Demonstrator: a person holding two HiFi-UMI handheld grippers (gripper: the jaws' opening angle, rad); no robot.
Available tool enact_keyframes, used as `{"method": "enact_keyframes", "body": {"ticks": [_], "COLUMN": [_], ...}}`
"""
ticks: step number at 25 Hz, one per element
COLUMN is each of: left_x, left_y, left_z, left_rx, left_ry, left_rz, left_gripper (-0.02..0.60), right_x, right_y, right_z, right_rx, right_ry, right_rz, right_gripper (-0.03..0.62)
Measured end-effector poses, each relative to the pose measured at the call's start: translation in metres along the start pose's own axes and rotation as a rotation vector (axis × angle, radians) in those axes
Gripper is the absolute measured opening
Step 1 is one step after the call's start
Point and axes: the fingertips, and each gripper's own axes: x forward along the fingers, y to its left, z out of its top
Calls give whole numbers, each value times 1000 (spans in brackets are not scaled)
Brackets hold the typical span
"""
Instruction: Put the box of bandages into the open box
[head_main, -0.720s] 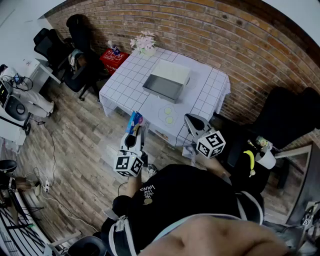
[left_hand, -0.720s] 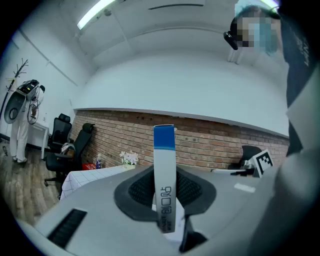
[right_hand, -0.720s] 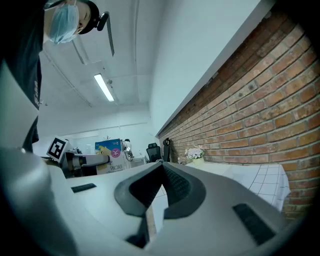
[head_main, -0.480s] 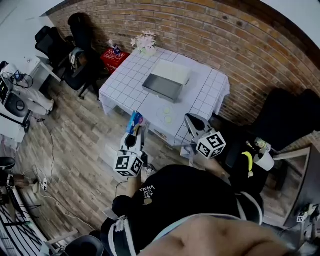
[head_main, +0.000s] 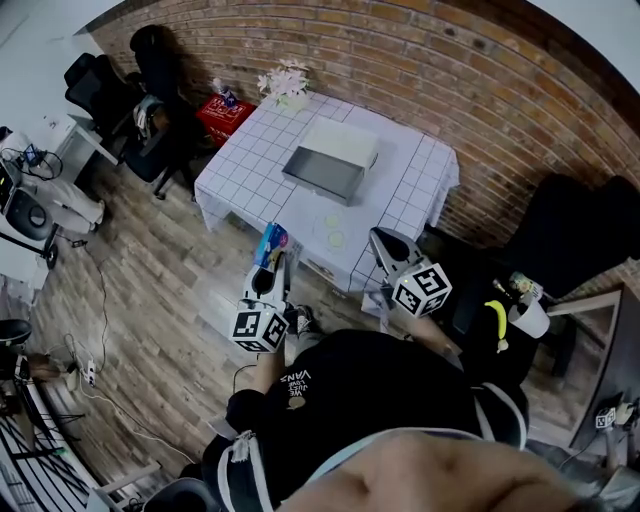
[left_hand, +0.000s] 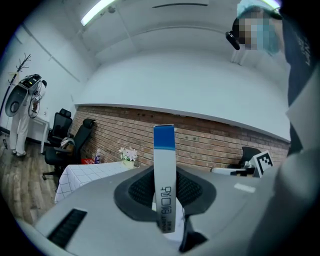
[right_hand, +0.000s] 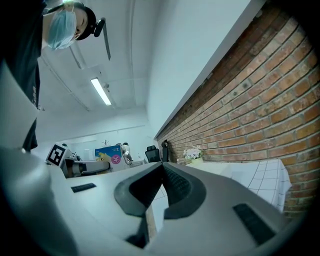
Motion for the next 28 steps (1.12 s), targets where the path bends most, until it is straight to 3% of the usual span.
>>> {"method": "enact_keyframes", "body": {"ticks": [28], "left_x": [53], "left_y": [147], "left_z": [24], "left_rx": [-36], "left_ry": [102], "left_rz": [-175], "left_gripper": [80], "right_x": [109], "right_y": [16], "right_z": [-26], "right_rx": [42], "right_ry": [22], "right_rz": [-245], "right_gripper": [-2]}}
